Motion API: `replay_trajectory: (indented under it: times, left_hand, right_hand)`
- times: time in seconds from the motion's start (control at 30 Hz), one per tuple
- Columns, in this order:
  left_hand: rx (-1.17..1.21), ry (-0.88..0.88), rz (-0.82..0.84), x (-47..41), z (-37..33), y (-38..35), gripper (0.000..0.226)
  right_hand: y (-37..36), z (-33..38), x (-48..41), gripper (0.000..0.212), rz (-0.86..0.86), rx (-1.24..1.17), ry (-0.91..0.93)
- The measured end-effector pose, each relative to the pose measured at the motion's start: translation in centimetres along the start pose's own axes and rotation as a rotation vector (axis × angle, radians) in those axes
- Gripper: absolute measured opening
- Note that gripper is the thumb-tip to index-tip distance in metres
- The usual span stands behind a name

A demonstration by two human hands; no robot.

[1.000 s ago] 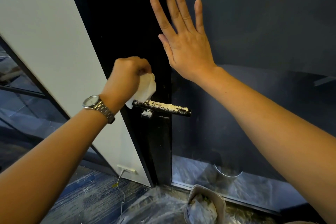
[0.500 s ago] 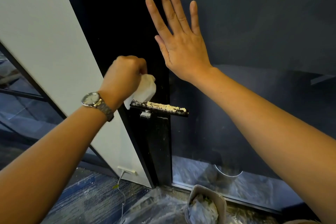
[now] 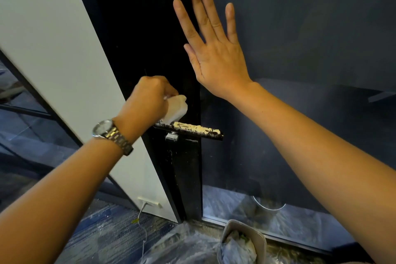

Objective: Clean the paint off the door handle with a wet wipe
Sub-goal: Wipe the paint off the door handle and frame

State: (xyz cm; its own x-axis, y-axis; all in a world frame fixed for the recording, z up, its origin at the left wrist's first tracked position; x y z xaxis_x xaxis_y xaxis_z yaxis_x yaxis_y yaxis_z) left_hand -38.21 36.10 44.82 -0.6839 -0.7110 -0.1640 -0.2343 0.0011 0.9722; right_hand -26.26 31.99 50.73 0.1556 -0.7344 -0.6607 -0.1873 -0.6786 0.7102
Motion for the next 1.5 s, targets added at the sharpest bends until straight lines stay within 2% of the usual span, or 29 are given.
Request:
replay_trajectory:
  times: [0.13,0.3,0.37,0.43,0.5,0.57,0.67,0.73,0.83,1.0,1.1,1.17,1.4,1.5]
  left_hand:
    - [0.1,0.128,-0.112,0.7,1.9,1.1,0.023]
    - [-0.035,-0.013,0.044,0.0,-1.7,-0.5,0.027]
    - [0.05,0.07,0.011,-0.1,0.0,0.5,0.023]
    - [0.173,0.235,-0.051,0.0,1.7,1.5,0.022]
    - [0.176,0.306,-0.1,0.0,0.9,1.6,0.023]
    - [0.094,0.255,-0.076,-0.1,-1.5,1.0,0.019]
    - [-0.061,0.127,0.081,-0.1,-3.6,-0.9,0.02]
    - [0.007,0.169,0.03,0.1,-2.1,-0.4,0.023]
    - [0.158,0.288,-0.166,0.6,-0.5,0.9,0.022]
    - [0.001,0.172,-0.022,0.2,-4.0,-1.4,0.02]
    - [0.212,0.293,-0.134,0.4,0.1,0.5,0.024]
    - [0.319,0.362,-0.158,0.9,1.9,1.0,0.018]
    - [0.296,0.511,0.005,0.8,-0.3,0.1,0.02]
    - [0.542,0.65,0.069,0.7,1.8,-1.1,0.026]
  right_hand:
    - [0.0,0.1,0.0,0.05,0.007,-0.002,-0.007]
    - [0.0,0.1,0.0,0.052,0.027,-0.041,0.009]
    - [0.1,0.0,0.0,0.052,0.043,-0.064,0.031]
    - [0.2,-0.1,0.1,0.053,0.055,-0.071,0.047]
    - [0.2,-0.1,0.1,0.055,0.073,-0.086,0.061]
    - [0.3,-0.1,0.1,0.056,0.086,-0.099,0.07]
    - [0.4,-0.2,0.2,0.057,0.097,-0.086,0.076]
    - [0.4,-0.3,0.3,0.058,0.106,-0.084,0.095]
    - [0.4,-0.4,0.3,0.058,0.111,-0.077,0.106]
    - [0.4,-0.3,0.3,0.058,0.111,-0.072,0.108]
    - [0.5,-0.4,0.4,0.057,0.12,-0.08,0.121]
    - [0.5,-0.3,0.4,0.057,0.12,-0.083,0.126]
    - [0.4,-0.1,0.3,0.058,0.115,-0.087,0.112]
    - [0.4,-0.2,0.3,0.058,0.119,-0.092,0.114]
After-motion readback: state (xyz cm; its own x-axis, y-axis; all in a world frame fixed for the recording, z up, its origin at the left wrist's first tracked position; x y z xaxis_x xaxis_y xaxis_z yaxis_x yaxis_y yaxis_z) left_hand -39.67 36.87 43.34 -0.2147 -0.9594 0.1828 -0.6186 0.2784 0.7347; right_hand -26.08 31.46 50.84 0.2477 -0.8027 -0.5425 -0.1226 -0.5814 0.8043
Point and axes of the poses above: each hand's wrist, its own x-axis away from the middle knuckle, its own y-axis out of the back of the hand, z = x × y, the point moved 5 cm from there along -x, towards the middle knuckle, and after that the axes turned 15 degrees about z, right-handed, at the moved point
